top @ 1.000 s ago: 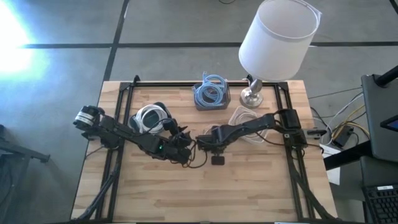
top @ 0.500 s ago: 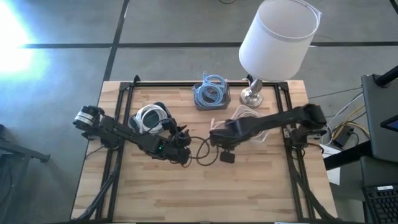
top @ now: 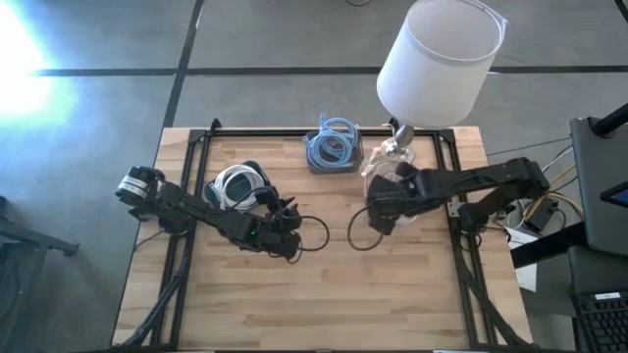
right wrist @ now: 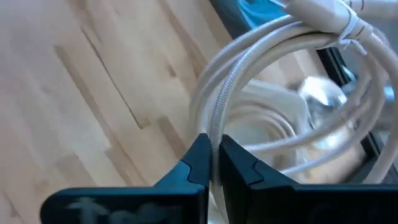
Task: Sort HDMI cables
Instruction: Put the light brown HDMI cable into the white bin
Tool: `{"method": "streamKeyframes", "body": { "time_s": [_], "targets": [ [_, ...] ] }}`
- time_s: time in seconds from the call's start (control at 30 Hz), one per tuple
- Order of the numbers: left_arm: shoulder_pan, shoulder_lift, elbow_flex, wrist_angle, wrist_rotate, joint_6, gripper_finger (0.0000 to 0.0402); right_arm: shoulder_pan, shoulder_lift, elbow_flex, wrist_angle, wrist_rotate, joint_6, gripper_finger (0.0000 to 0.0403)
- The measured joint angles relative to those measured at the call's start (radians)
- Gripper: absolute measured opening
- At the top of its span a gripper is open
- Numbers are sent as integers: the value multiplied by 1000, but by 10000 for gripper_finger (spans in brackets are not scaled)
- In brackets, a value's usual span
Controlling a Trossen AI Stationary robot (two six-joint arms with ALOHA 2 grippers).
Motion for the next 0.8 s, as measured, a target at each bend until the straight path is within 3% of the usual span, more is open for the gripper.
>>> {"method": "streamKeyframes", "body": {
  "time_s": [0.27,0.8],
  "targets": [
    [0,0,0,0,0,-1,106,1,-35,-9,-171,-5,225,13],
    [0,0,0,4,0,-14,106,0,113,-266,-151,-9,406,27]
  ]
}}
